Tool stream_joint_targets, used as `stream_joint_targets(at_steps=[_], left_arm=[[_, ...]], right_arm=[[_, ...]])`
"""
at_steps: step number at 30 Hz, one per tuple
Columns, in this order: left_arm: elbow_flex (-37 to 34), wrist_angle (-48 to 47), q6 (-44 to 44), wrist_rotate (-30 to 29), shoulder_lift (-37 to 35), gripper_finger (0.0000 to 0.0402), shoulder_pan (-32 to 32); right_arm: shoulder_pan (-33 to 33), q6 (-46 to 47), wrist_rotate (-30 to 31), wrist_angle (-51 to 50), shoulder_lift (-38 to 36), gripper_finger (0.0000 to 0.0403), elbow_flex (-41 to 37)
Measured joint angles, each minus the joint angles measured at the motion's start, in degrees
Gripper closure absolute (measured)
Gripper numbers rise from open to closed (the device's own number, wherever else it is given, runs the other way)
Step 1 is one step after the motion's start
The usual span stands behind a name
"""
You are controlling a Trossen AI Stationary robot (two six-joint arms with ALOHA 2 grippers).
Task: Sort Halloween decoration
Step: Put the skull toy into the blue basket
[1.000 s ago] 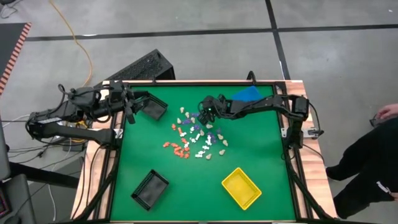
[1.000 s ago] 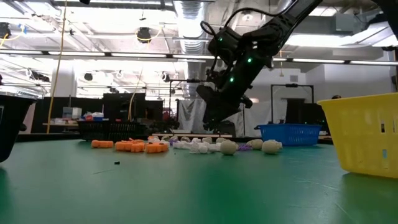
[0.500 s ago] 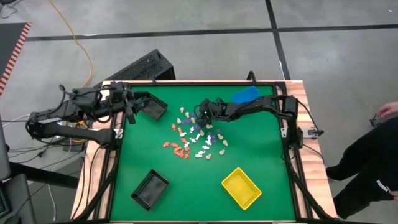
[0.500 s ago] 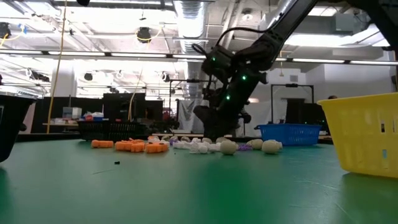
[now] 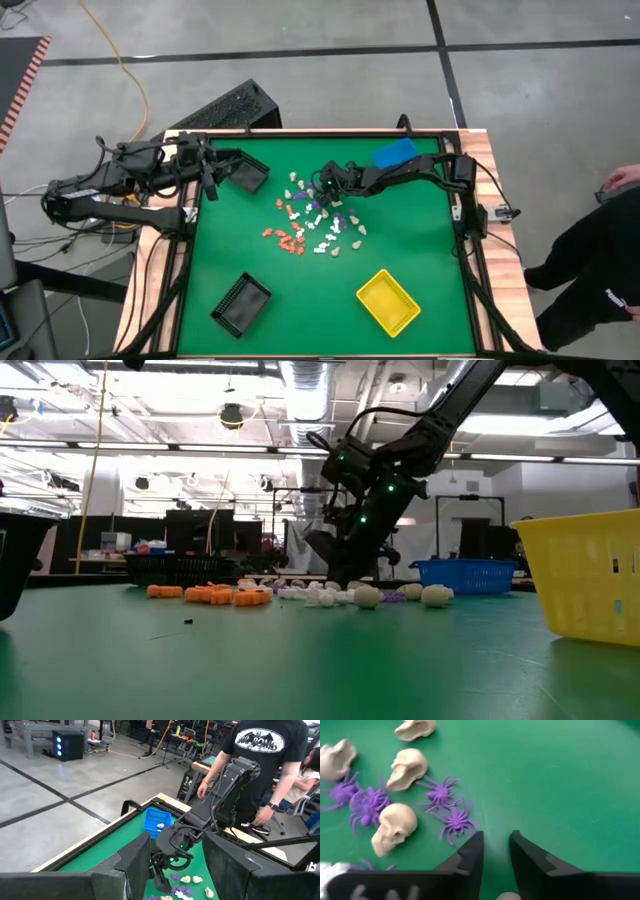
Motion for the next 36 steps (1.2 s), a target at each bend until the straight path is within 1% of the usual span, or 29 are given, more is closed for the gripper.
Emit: stream_joint_targets(at_steps=[2,4,6,8,11,14,16,18,20,22,24,28,36], left_arm=[[0.0,0.0,0.0,0.0,0.0,0.0230,0.0],[0.0,-0.1,0.0,0.0,0.0,0.0230,0.0],[0.0,-0.2,0.0,-0.5,0.0,0.0230,0.0],[0.0,-0.3,0.0,-0.5,0.0,0.0230,0.0],[0.0,-0.6,0.2,-0.4,0.0,0.0230,0.0],[0.0,-0.9,1.5,0.1,0.0,0.0230,-0.1],[0.0,-1.2,2.6,0.9,0.0,0.0230,-0.2],[0.0,-1.3,3.2,1.1,0.0,0.0230,-0.2],[0.0,-1.4,3.5,1.1,0.3,0.0230,-0.2],[0.0,-1.7,3.7,1.0,0.3,0.0230,-0.2],[0.0,-1.7,3.6,1.0,0.5,0.0230,-0.2],[0.0,-1.9,3.3,0.6,0.8,0.0230,-0.1],[0.0,-2.1,1.6,0.5,0.8,0.0230,-0.1]], right_arm=[[-0.4,-2.4,-3.2,-0.1,-0.5,0.0311,0.3],[-1.0,-3.4,-5.1,-0.8,-1.5,0.0316,1.6],[-1.6,-5.2,-8.0,-2.0,-2.6,0.0312,3.3],[-2.4,-8.7,-12.1,-4.9,-4.7,0.0300,4.4],[-3.1,-15.8,-16.1,-11.2,-8.0,0.0268,5.9],[-3.9,-23.6,-17.8,-19.7,-10.7,0.0221,6.1],[-4.2,-27.4,-18.5,-24.0,-10.7,0.0187,6.1],[-4.4,-29.9,-20.1,-25.8,-10.2,0.0155,5.9],[-4.5,-31.4,-19.9,-24.8,-8.9,0.0135,5.9],[-4.5,-32.3,-19.2,-24.8,-8.1,0.0129,5.9],[-4.7,-32.8,-18.4,-22.4,-6.5,0.0128,5.9],[-5.6,-33.2,-17.0,-21.3,-4.7,0.0129,6.0],[-6.7,-33.0,-17.8,-23.0,-1.9,0.0129,5.9]])
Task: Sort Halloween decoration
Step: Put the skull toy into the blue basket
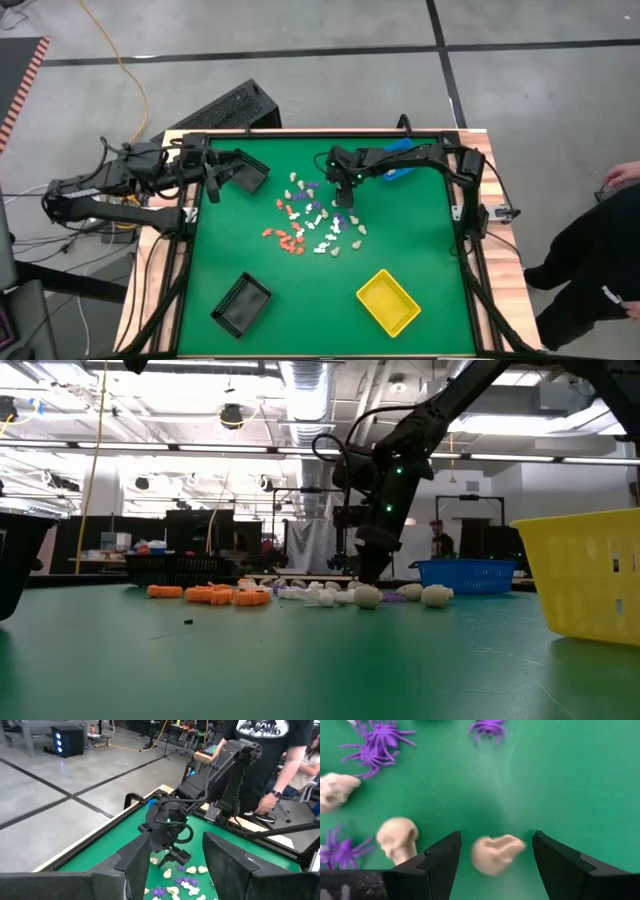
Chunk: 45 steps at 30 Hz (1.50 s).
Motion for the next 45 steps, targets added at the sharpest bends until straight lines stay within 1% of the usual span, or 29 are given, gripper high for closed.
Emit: stream_joint_targets(at_steps=[3,5,7,12,15,22,25,30,32,35,38,42,45], left_arm=[[0.0,0.0,-0.1,0.0,0.0,0.0230,0.0],[0.0,0.0,-0.5,-0.3,0.1,0.0230,0.0],[0.0,0.0,-0.8,-1.1,0.1,0.0230,0.0],[0.0,0.0,-0.8,-1.4,0.1,0.0230,0.0],[0.0,0.0,-0.9,-1.4,0.1,0.0230,0.0],[0.0,0.0,-0.9,-1.4,0.1,0.0230,0.0],[0.0,-0.2,-0.9,-1.4,0.1,0.0230,0.0],[0.0,-1.3,-1.1,-1.5,0.1,0.0230,0.0],[0.0,-1.2,-1.1,-1.5,0.1,0.0230,0.0],[0.0,-1.2,-1.2,-1.5,0.1,0.0230,0.0],[0.0,-1.2,-1.2,-1.5,0.1,0.0230,0.0],[0.0,-1.2,-1.2,-1.5,0.1,0.0230,0.0],[0.0,-1.3,-1.2,-1.5,0.1,0.0230,0.0]], right_arm=[[0.1,0.0,0.1,0.1,0.4,0.0138,-0.2],[0.1,0.2,0.1,-0.3,0.5,0.0156,-0.3],[0.2,0.2,0.1,-0.3,0.5,0.0183,-0.3],[0.2,1.7,0.2,-0.3,0.5,0.0270,-0.3],[0.2,3.5,0.9,0.0,0.6,0.0308,-0.3],[0.6,8.9,2.1,-0.2,-0.9,0.0313,-0.5],[0.4,10.9,2.2,-1.2,-3.3,0.0331,-0.8],[-0.9,13.9,2.2,-0.9,-8.8,0.0336,-0.6],[-1.5,14.7,3.8,-1.9,-11.0,0.0339,-0.6],[-2.6,15.2,7.5,-5.3,-14.5,0.0347,-0.5],[-4.4,15.8,9.7,-11.1,-17.4,0.0362,-0.5],[-6.7,15.8,12.3,-18.8,-19.9,0.0381,-0.5],[-8.6,15.7,14.4,-23.6,-21.1,0.0383,-0.6]])
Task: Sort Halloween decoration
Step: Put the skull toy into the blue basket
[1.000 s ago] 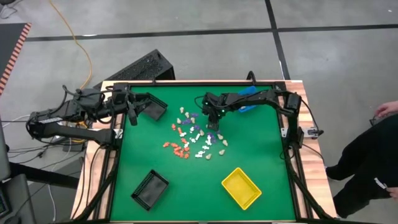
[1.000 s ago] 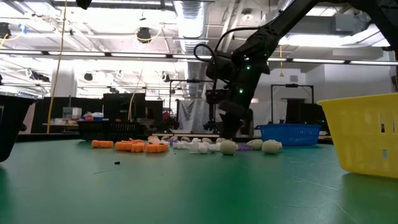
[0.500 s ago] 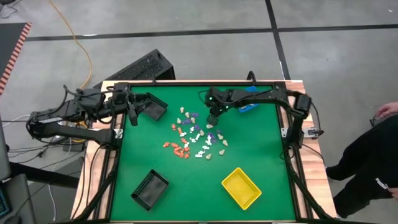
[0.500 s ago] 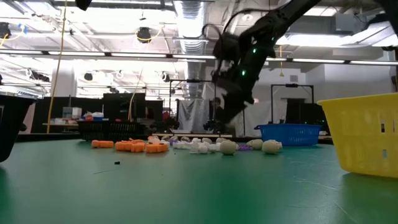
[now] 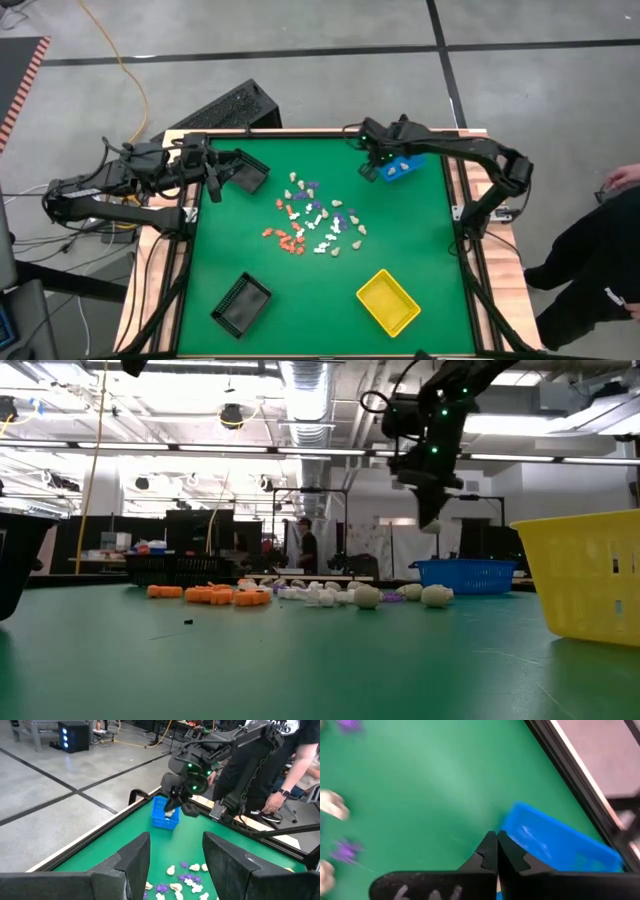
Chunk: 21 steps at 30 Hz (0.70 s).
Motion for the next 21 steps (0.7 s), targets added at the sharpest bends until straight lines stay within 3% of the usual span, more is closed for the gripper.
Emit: stream_joint_targets(at_steps=[10,16,21], left_arm=[[0.0,0.0,-0.9,-0.1,0.0,0.0230,0.0],[0.0,0.1,-0.9,-1.0,0.0,0.0230,0.0],[0.0,0.1,-0.9,-1.1,0.0,0.0230,0.0]], right_arm=[[-6.4,3.0,-0.9,-2.1,-0.7,0.0326,-6.2],[-6.7,3.9,-1.9,-0.9,-0.7,0.0258,-6.4],[-3.3,2.7,-14.9,5.4,-1.6,0.0206,-6.4]])
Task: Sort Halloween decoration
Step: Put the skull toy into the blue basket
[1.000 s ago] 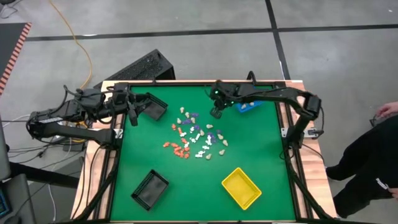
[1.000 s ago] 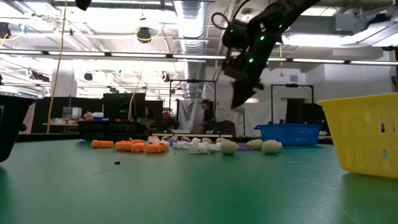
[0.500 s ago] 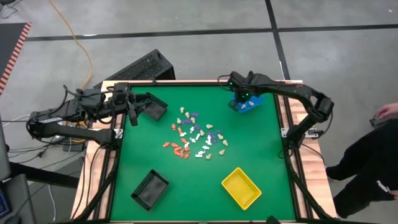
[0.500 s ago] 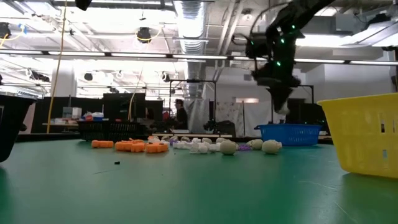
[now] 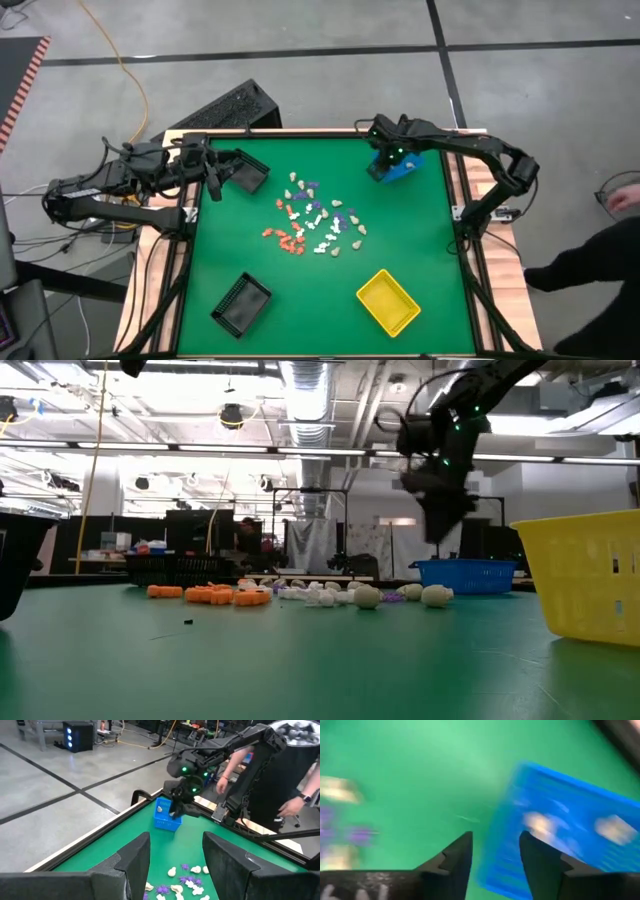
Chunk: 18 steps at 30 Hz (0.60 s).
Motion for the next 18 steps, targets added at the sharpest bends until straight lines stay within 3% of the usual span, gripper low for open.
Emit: stream_joint_targets(at_steps=[3,9,18], left_arm=[[0.0,0.1,0.0,0.1,0.0,0.0230,0.0],[0.0,0.1,0.0,1.1,0.0,0.0230,0.0],[0.0,0.0,0.2,1.2,0.0,0.0230,0.0]], right_arm=[[6.0,-2.3,-3.6,7.6,-0.3,0.0196,0.0],[16.6,-5.9,-0.2,18.4,3.1,0.0200,0.0],[19.4,-6.5,0.8,22.2,12.8,0.0202,0.0]])
